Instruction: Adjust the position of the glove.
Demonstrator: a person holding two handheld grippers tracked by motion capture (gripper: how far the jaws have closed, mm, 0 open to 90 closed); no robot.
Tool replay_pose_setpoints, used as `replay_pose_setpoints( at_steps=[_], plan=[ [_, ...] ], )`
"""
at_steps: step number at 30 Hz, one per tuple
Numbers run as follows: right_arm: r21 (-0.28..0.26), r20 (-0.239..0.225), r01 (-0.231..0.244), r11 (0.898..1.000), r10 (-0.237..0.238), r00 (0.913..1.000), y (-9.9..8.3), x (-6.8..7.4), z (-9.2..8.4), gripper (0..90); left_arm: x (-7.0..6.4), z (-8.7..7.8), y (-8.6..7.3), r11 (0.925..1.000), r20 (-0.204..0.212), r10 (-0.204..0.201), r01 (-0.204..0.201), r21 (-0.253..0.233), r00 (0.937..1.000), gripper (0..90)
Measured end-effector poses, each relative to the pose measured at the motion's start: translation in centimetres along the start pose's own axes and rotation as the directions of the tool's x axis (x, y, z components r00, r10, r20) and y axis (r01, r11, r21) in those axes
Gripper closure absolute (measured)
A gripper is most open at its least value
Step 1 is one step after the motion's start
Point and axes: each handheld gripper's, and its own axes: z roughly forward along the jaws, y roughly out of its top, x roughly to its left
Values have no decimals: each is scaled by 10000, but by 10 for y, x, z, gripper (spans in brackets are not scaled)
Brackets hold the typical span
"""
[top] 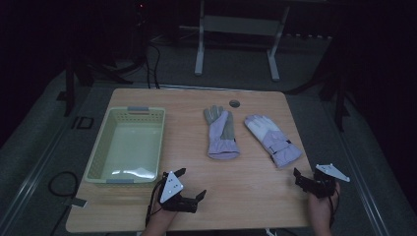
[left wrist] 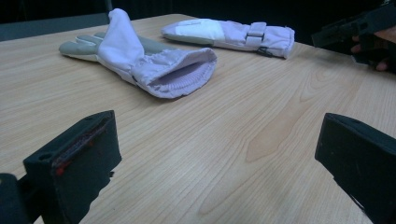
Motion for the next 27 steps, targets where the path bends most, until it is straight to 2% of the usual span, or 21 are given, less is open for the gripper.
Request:
replay_pose_setpoints(
  at_steps=[4, 8, 11, 13, 16, 17, 19, 21, 23, 27],
  plan=[
    [-52, -23, 75, 10000, -75, 10000, 0, 0, -1, 141, 0, 0, 0, 10000, -27, -10, 10, 10, 10000, 1],
    [-202, 282, 289, 9994, -283, 9992, -1, 2, -1, 140, 0, 0, 0, 10000, -30, -52, 52, 4, 10000, 1],
    [-253, 535, 150, 9996, -136, 9985, -1, 2, -2, 137, 1, 1, 0, 9999, -60, -131, 132, 45, 9999, 1],
    [-156, 252, -128, 9998, 132, 9996, -1, -1, -2, 137, 2, 1, 0, 9997, -45, -217, 217, 92, 9998, 1],
    [165, 233, -324, 9993, 320, 9992, 1, -2, -2, 140, 3, 1, 1, 9994, -33, -327, 327, 100, 9995, 1],
    [206, 309, -297, 9993, 291, 9991, 5, -1, -5, 140, 3, 1, 1, 9994, -37, -338, 338, 96, 9994, 1],
    [-12, 27, -666, 9978, 666, 9978, 15, 1, -13, 127, 3, 1, 0, 9995, -47, -290, 290, 77, 9996, 1],
    [-249, 201, -678, 9974, 683, 9975, 27, 6, -19, 115, 2, 1, 0, 9996, 5, -256, 256, 84, 9997, 1],
    [-410, 51, -515, 9978, 518, 9986, 40, 10, -24, 110, 2, 0, 0, 9996, 86, -249, 248, 94, 9997, 1],
    [-534, -309, -567, 9970, 551, 9980, 67, 16, -30, 110, 2, 0, 0, 9996, 154, -247, 245, 102, 9996, 1]
  ],
)
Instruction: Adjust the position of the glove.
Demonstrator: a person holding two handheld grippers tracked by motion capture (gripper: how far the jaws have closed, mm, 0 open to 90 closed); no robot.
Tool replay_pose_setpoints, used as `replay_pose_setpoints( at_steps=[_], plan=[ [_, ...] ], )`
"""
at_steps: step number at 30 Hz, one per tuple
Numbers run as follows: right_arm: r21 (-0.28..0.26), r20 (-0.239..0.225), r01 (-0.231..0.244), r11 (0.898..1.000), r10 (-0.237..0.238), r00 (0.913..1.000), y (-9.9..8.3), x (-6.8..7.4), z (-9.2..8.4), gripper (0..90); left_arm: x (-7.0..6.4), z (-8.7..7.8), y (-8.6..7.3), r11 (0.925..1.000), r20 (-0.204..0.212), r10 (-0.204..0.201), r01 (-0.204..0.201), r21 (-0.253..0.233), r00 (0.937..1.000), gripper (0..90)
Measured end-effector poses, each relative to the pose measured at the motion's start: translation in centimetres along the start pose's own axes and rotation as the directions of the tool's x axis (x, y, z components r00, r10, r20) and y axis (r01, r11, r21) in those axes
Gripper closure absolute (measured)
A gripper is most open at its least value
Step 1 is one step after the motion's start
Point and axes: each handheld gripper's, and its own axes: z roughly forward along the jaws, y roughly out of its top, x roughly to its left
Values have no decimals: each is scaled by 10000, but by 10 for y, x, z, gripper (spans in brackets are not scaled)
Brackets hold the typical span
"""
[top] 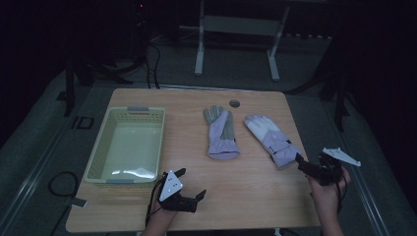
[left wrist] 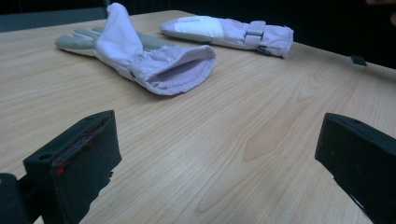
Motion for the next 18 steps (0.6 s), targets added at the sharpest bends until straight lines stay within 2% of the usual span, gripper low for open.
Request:
replay_pose_setpoints(
  at_steps=[5, 7, 11, 14, 18],
  plan=[
    [-149, -211, 287, 9995, -290, 9994, 32, 14, 2, 125, 0, 0, 0, 10000, 39, -77, 77, -7, 10000, 1],
    [-119, -221, 364, 9993, -367, 9991, 43, 20, 6, 128, 1, 0, 0, 9999, 43, -119, 119, -11, 9999, 1],
    [127, -582, 396, 9991, -388, 9976, 61, 37, 18, 132, 2, 0, 0, 9998, 45, -193, 193, 5, 9998, 1],
    [299, -781, 561, 9980, -536, 9955, 68, 51, 28, 133, 2, 0, 0, 9998, 79, -217, 217, -4, 9997, 1],
    [559, -1005, 567, 9968, -509, 9936, 71, 70, 44, 134, 1, 0, 0, 9998, 69, -174, 174, -12, 9998, 1]
  ],
)
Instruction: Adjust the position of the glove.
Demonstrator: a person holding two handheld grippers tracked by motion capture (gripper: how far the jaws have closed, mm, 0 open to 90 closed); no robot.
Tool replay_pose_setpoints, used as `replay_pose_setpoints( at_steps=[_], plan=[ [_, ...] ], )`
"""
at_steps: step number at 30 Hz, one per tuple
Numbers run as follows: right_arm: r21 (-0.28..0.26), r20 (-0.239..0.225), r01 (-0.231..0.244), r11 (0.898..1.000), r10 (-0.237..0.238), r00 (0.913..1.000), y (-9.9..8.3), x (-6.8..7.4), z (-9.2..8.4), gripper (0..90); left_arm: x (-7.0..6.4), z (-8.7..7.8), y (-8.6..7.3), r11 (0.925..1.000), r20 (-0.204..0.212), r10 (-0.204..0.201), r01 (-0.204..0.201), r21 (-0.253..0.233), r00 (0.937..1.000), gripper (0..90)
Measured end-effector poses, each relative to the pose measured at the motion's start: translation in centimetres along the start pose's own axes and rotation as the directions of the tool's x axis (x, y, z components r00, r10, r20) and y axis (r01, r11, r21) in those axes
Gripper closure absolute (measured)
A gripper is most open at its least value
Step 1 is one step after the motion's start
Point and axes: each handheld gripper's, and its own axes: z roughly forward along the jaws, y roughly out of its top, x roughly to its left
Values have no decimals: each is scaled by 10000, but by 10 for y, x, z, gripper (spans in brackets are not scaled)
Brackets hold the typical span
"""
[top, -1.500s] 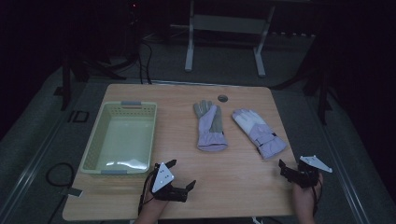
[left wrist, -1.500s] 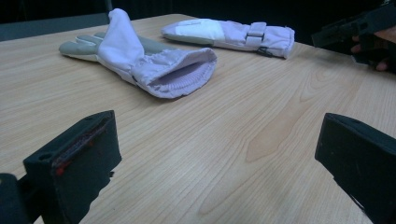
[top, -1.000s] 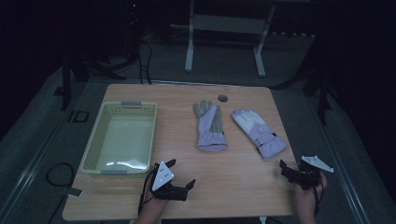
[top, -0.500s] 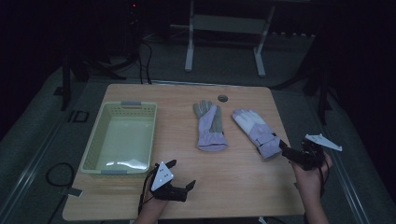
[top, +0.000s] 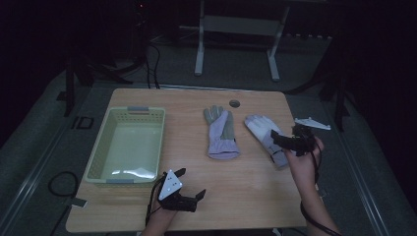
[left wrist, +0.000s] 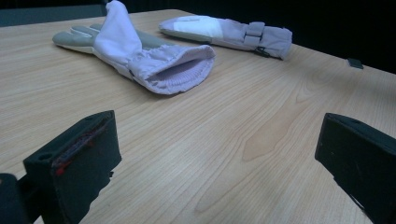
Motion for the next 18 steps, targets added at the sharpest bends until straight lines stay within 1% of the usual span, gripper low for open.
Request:
replay_pose_setpoints(
  at_steps=[2, 4, 9, 12, 18],
  plan=[
    [106, -51, 0, 9999, 0, 10000, 1, 8, 9, 134, 0, 0, 0, 10000, -6, 7, -7, -1, 10000, 1],
    [209, -205, -31, 9998, 35, 9998, 3, 16, 18, 133, 0, 0, 0, 10000, -2, 17, -17, -4, 10000, 1],
    [443, -392, 53, 9990, -36, 9992, 5, 40, 38, 136, 0, 0, 0, 10000, 8, 25, -25, -11, 10000, 1],
    [533, -577, 54, 9986, -23, 9983, 7, 52, 47, 137, 0, 0, 0, 10000, 15, 28, -28, -17, 10000, 1],
    [700, -808, 280, 9972, -224, 9965, 11, 78, 65, 137, -1, 0, 0, 10000, 62, 13, -13, 17, 10000, 1]
  ],
)
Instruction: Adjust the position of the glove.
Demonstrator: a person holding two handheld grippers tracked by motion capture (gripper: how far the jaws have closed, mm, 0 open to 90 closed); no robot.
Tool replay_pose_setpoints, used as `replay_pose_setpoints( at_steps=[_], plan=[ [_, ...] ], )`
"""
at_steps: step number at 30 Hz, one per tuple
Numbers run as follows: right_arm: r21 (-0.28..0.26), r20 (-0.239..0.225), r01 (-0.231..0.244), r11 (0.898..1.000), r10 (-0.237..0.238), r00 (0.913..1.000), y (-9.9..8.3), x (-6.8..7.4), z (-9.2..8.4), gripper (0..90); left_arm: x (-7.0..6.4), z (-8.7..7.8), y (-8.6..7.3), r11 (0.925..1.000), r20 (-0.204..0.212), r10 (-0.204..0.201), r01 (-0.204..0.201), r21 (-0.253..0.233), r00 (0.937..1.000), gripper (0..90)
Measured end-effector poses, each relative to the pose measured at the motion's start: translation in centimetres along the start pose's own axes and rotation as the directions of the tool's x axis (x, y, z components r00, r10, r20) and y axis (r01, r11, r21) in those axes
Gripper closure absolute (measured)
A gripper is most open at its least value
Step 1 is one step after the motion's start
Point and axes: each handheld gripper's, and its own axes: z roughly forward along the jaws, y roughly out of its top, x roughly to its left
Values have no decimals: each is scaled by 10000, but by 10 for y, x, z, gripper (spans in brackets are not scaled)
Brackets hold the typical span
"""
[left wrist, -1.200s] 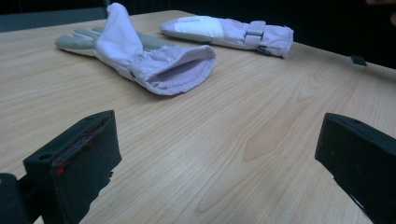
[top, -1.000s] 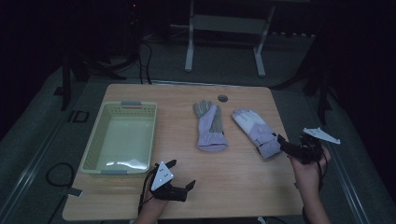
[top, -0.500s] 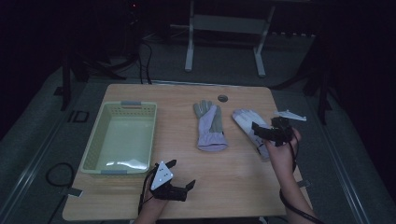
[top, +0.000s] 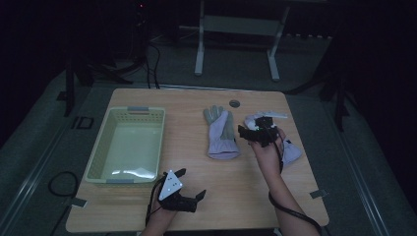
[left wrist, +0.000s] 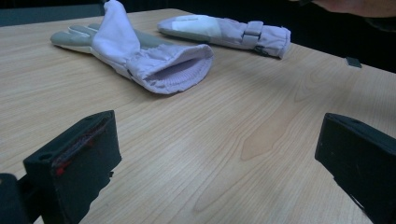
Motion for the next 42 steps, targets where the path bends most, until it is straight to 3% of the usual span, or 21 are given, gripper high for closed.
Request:
replay_pose_setpoints(
  at_steps=[5, 22, 34, 42],
  plan=[
    [99, -118, -34, 9999, 36, 9999, 4, 16, 16, 137, 0, 0, 0, 10000, -18, -31, 31, 3, 10000, 1],
    [787, -521, -75, 9969, 116, 9986, 2, 53, 64, 162, 0, 0, 0, 10000, -37, 22, -22, 18, 10000, 1],
    [1669, -117, -392, 9852, 417, 9991, -13, 52, 94, 271, 0, 0, 0, 10000, -38, 13, -13, 21, 10000, 1],
    [2108, 171, 48, 9775, -86, 9998, -20, 57, 103, 389, 0, 0, 0, 10000, -40, 19, -19, 26, 10000, 1]
  ],
)
